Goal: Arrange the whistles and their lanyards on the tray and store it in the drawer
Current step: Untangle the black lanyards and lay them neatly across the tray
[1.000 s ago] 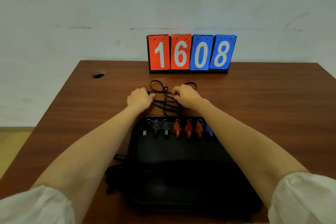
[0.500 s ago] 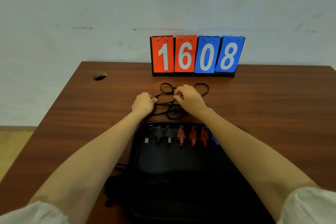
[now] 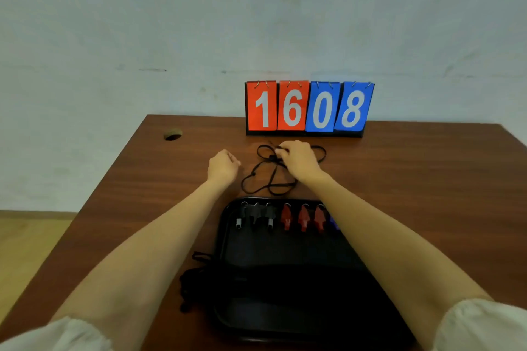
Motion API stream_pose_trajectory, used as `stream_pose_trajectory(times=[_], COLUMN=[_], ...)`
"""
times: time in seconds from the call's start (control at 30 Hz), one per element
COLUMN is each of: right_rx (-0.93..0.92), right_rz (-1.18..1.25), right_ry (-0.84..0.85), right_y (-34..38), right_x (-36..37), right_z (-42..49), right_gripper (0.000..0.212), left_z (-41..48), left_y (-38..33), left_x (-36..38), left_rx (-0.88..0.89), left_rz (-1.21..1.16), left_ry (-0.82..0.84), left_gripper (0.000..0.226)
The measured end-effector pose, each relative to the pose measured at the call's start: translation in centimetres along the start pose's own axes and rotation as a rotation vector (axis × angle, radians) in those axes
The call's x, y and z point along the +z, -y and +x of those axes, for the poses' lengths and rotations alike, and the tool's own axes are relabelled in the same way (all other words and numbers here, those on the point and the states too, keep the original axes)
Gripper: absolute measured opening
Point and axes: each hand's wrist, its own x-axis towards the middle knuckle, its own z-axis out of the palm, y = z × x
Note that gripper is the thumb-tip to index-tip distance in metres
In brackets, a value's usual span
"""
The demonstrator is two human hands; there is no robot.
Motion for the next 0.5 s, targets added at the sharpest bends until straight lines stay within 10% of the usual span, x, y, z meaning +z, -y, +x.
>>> stream_pose_trajectory(times=[0.13,0.37,0.5], right_rx=[-0.041,-0.148,-0.207], right_rz=[0.146,0.237,0.284], right_ry=[-0.077,-0.218,-0.36], right_y=[0.7,4.1,4.8], right_x=[-4.5,-10.4,-14.0], right_z=[-1.1,-3.8,-5.5], right_gripper=[0.025,0.013,0.016], left_z=[-1.5,-7.2,-8.3], left_y=[-2.0,-11.2,-12.6], left_x=[-0.3,-0.8,-2.0], left_rx=[0.204,0.475,0.483], left_rz=[0.198,-0.311,-0.298], left_ry=[0.048,0.374,0.251], left_gripper=[0.035,0.05,0.036])
